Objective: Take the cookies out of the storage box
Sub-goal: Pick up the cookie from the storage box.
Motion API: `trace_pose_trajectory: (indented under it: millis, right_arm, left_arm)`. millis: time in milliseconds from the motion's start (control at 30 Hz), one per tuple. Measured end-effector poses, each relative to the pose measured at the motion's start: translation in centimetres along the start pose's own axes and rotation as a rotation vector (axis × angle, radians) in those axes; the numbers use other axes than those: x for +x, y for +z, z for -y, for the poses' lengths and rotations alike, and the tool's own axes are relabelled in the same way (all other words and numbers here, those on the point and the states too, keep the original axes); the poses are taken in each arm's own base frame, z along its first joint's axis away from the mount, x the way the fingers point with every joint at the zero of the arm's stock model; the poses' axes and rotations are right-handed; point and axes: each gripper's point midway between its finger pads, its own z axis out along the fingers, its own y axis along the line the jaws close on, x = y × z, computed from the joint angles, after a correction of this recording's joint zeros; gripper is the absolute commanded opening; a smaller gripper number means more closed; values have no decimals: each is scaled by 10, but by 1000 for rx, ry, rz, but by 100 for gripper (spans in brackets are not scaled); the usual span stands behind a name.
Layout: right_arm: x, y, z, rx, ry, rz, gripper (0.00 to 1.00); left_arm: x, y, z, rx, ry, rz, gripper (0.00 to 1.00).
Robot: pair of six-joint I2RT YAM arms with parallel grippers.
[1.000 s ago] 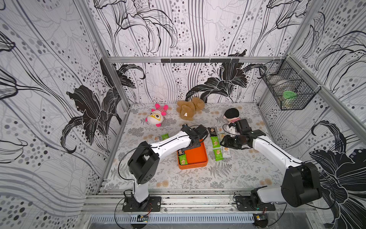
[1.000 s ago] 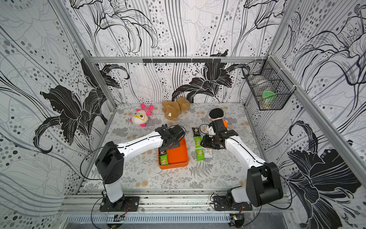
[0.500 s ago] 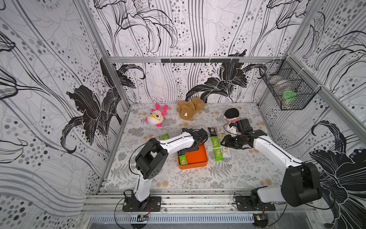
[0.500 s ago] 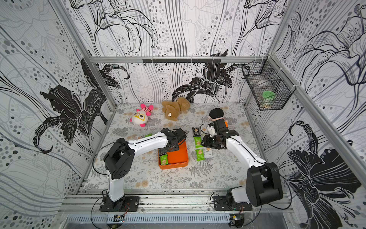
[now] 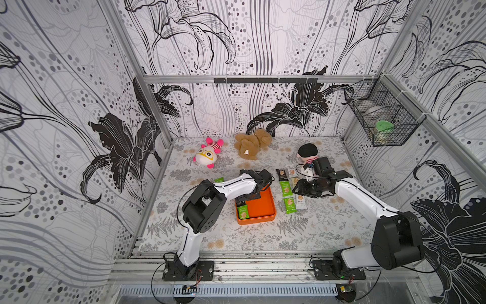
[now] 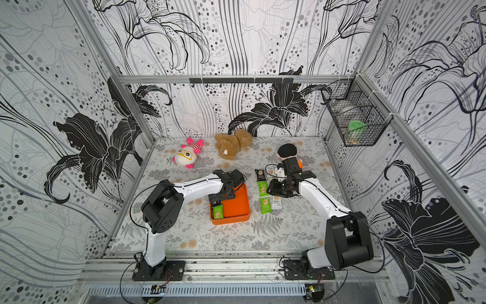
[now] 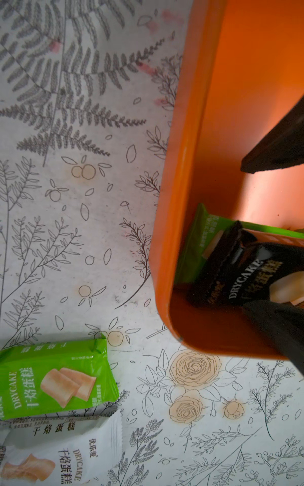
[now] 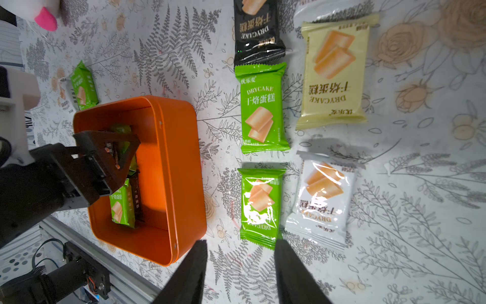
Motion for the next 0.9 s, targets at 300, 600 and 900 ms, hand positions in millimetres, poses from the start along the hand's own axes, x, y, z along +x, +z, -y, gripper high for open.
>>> trace_pose_trajectory:
  millis: [300, 600, 900]
  right_arm:
    - [-2, 0, -1, 2, -7, -1, 47]
    - [-2, 0, 0, 5, -10, -1, 47]
    - [-2, 0, 0, 5, -9, -1, 47]
  left_arm:
    - [0, -11, 31, 67, 13, 9, 80]
    - [4, -16, 37, 82, 26, 10, 81]
    - [5, -11, 30, 68, 48, 3, 81]
